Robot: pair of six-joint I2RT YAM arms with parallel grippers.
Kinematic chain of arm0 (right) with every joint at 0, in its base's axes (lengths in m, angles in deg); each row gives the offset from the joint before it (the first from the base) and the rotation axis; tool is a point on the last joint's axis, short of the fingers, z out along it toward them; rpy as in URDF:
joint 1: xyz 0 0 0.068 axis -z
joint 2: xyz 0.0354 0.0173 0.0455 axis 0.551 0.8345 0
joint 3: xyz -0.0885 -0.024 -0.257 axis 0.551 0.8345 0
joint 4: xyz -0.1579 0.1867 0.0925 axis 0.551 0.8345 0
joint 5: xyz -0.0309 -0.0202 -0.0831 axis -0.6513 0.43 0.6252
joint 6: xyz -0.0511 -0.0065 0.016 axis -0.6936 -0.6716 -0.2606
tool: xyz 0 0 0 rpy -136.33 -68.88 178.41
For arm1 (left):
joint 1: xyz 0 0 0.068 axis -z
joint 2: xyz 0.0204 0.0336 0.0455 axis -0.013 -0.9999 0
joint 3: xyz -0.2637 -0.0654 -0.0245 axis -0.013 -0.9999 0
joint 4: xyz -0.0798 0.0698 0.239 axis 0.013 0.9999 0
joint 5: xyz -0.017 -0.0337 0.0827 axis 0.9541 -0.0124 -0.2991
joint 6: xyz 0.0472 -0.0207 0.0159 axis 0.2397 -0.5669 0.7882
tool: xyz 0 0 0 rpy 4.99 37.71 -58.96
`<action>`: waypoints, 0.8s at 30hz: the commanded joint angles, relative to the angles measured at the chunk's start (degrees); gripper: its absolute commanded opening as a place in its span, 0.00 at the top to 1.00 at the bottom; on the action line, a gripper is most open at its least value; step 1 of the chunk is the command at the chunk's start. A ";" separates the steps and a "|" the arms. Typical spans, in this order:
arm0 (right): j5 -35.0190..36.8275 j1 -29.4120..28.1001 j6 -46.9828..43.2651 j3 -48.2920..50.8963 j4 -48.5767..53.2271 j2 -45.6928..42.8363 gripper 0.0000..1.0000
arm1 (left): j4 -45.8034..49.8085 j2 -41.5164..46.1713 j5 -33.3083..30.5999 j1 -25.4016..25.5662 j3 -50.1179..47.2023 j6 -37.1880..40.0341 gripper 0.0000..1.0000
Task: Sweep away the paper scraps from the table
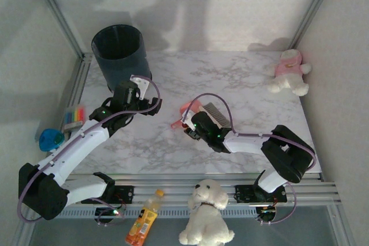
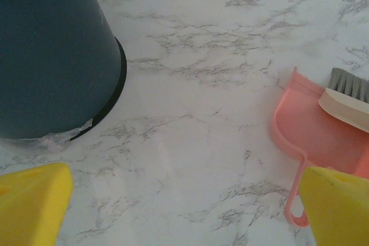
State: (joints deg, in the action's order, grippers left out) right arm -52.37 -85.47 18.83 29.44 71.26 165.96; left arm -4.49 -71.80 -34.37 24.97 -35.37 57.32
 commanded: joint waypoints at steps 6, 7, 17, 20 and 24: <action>-1.50 -0.58 1.11 -1.59 5.98 0.02 0.31 | 0.57 0.03 -0.74 -0.40 -0.84 0.83 0.00; -1.41 -0.62 1.11 -1.58 5.95 0.07 0.31 | 0.54 0.03 -0.74 -0.45 -0.89 0.85 0.00; -3.72 -0.62 0.64 -1.00 7.22 -3.01 0.25 | 0.65 -0.08 -0.73 -0.42 -0.93 1.02 0.00; -4.86 -0.62 0.33 -0.65 7.75 -4.60 0.23 | 0.57 -0.03 -0.65 -0.49 -0.93 1.05 0.00; -6.05 -0.48 0.33 -0.88 9.11 -6.38 0.23 | 0.65 -0.06 -0.56 -0.47 -0.93 1.10 0.00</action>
State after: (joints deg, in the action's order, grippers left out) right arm -56.69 -85.49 19.02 29.11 78.51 161.48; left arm -4.49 -71.80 -34.35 24.97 -35.37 57.52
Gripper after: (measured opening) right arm 0.768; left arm 0.995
